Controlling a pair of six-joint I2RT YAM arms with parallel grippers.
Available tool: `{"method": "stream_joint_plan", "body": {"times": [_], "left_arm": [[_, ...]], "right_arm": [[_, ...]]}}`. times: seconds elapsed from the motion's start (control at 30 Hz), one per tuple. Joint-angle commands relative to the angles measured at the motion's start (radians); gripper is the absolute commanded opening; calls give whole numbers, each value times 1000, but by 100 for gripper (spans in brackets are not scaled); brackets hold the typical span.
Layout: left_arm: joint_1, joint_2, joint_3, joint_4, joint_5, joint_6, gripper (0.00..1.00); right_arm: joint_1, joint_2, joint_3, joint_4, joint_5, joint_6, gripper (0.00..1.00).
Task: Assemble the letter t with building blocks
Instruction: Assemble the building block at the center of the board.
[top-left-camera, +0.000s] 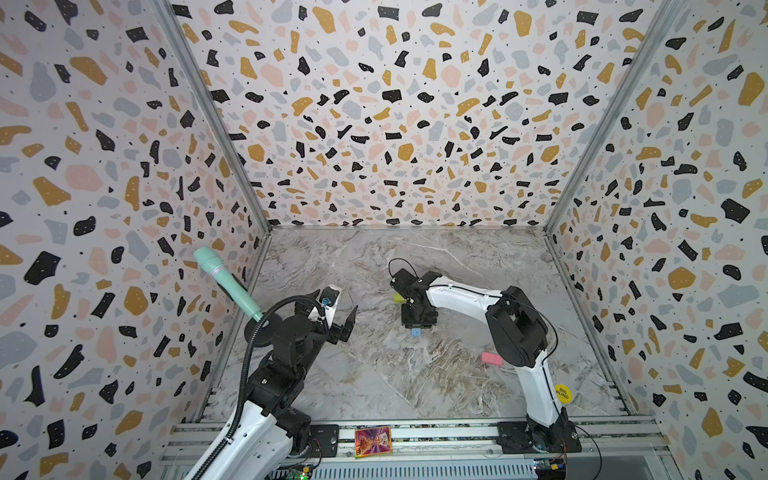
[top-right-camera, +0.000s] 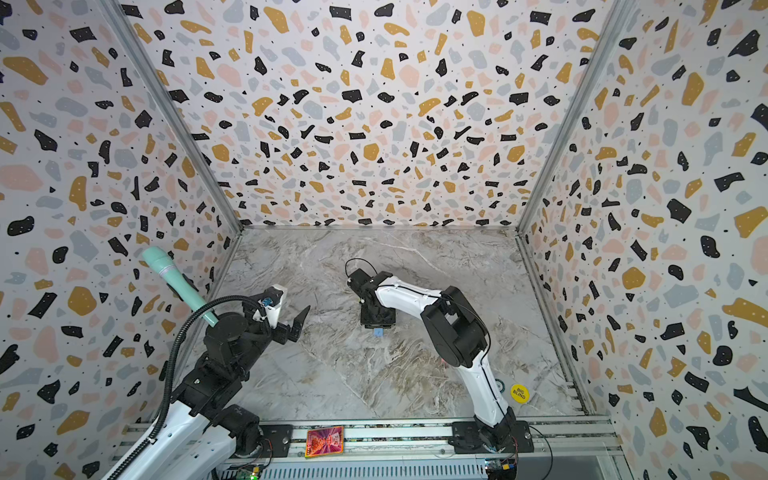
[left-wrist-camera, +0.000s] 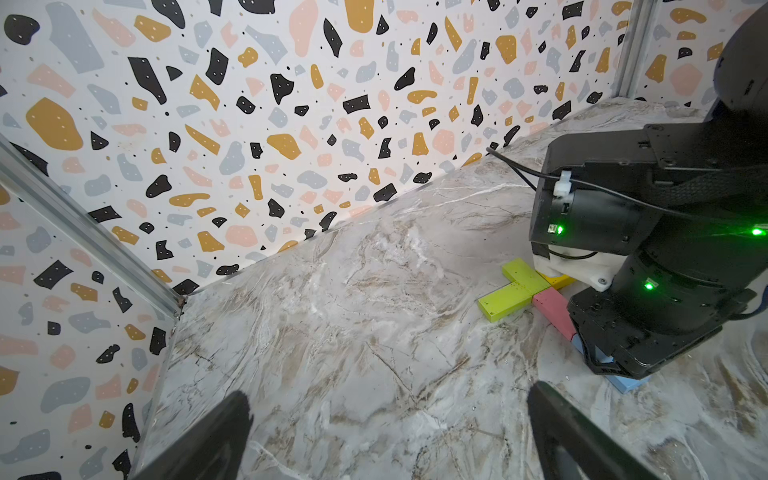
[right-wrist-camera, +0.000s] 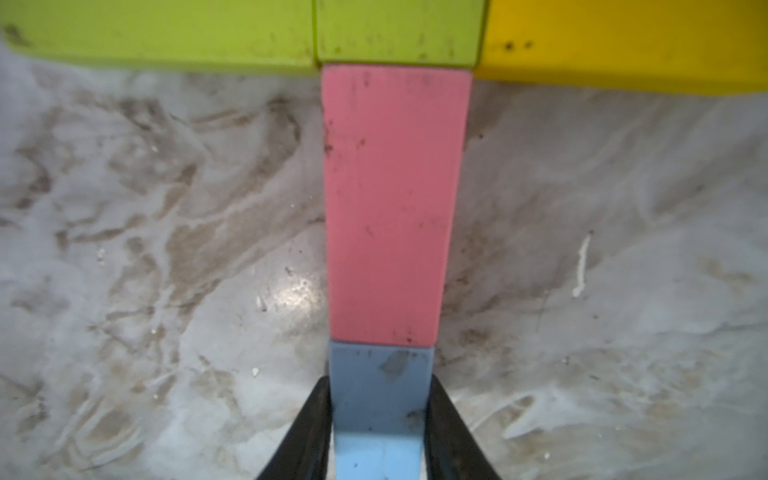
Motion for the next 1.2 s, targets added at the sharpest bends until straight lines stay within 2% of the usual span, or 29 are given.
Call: {"method": "stream_joint_plan", "body": {"times": [0.0,0.37,0.6,0.8,0.9,0.93,1.17], "left_arm": [[-5,-5,0,34,-1,10,99],[-6,-4,-1,34,2,10,99],[-5,-3,0,32,4,8,99],[-4,-3,-1,33,5,9,99],[-6,2,-1,35,9,10,99],[-5,5,0,34,10,10,99],[-4,6,0,31,7,10,99]], "right_arm": [[-10,55,-10,-2,27,-14,39],[-10,40,-25,-5,30,-9,46],[-5,-9,-42,11,36,-10,63],[1,-49,-23,-16,49,-28,67],[10,-99,-19,-6,58,-67,94],[12,-121,-23,6,54,-86,99],[7,-232,-10,-20,48,-203,100]]}}
